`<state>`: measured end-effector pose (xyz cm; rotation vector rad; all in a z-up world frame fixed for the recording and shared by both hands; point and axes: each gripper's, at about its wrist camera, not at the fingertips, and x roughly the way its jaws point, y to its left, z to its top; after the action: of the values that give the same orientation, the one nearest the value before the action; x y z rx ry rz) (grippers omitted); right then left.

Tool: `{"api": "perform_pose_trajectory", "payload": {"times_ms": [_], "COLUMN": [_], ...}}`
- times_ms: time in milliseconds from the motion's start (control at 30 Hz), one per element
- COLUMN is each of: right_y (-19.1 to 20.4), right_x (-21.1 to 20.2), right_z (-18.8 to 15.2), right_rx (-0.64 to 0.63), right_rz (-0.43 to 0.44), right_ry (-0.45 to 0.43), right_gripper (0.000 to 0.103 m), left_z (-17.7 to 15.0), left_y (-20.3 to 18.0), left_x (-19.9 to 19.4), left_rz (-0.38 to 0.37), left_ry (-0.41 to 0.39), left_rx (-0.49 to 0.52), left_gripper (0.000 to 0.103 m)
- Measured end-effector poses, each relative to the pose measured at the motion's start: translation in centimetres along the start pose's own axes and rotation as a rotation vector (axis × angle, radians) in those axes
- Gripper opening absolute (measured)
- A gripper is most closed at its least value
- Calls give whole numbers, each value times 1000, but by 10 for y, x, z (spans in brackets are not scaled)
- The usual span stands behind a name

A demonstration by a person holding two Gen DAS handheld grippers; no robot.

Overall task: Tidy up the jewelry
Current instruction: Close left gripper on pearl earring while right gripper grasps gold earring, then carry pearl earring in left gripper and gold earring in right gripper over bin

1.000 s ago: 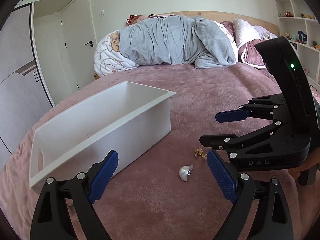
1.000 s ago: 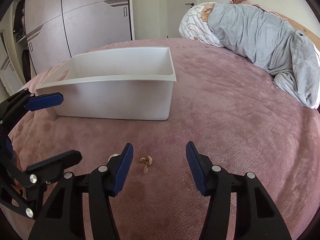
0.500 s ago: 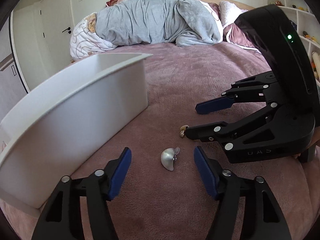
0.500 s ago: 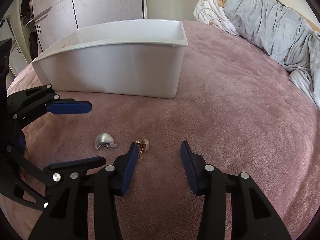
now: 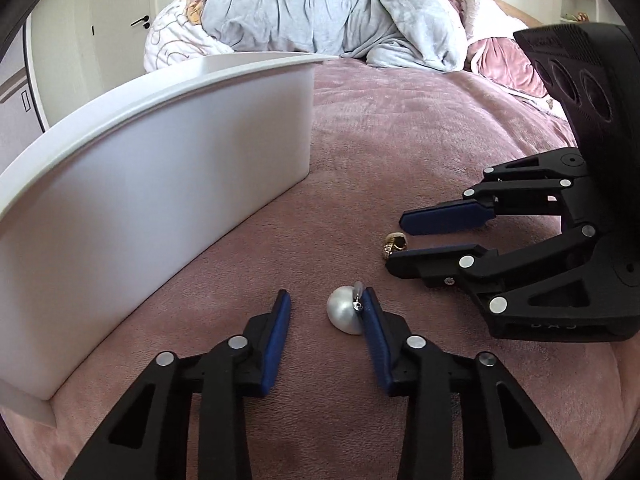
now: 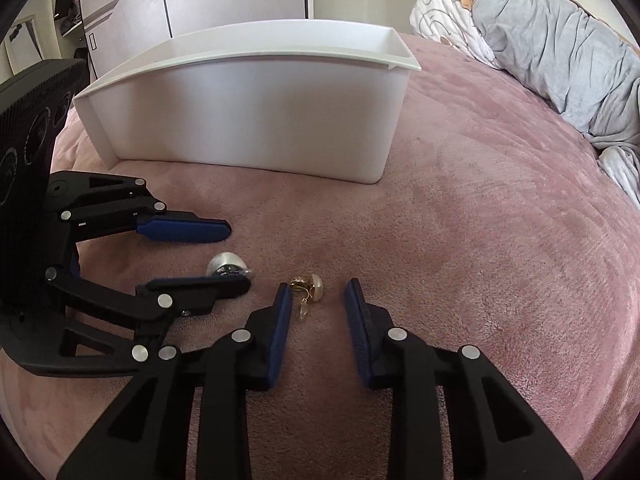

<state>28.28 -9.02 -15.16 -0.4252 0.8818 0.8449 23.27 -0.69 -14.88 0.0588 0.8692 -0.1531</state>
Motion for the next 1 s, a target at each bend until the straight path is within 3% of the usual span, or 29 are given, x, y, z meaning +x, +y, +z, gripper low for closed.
{"api": "perform_pose_trajectory", "payload": {"times_ms": [133, 367, 633, 1000], "right_y": [4, 6, -6, -10], "right_x": [0, -2, -11, -40], "right_z": [0, -2, -1, -9], "right_rx": [-12, 0, 110, 223], "right_rz": [-11, -22, -3, -34], "right_ry": [-3, -13, -35, -62], "right_gripper": [15, 15, 15, 15], "left_z": [3, 2, -6, -7], "left_y": [2, 7, 13, 21], "left_x": [0, -4, -18, -51], "left_rz": [14, -12, -45, -48], "left_ry": [1, 6, 15, 16], "left_rx": [-17, -45, -91, -65], "left_gripper": [24, 22, 22, 22]}}
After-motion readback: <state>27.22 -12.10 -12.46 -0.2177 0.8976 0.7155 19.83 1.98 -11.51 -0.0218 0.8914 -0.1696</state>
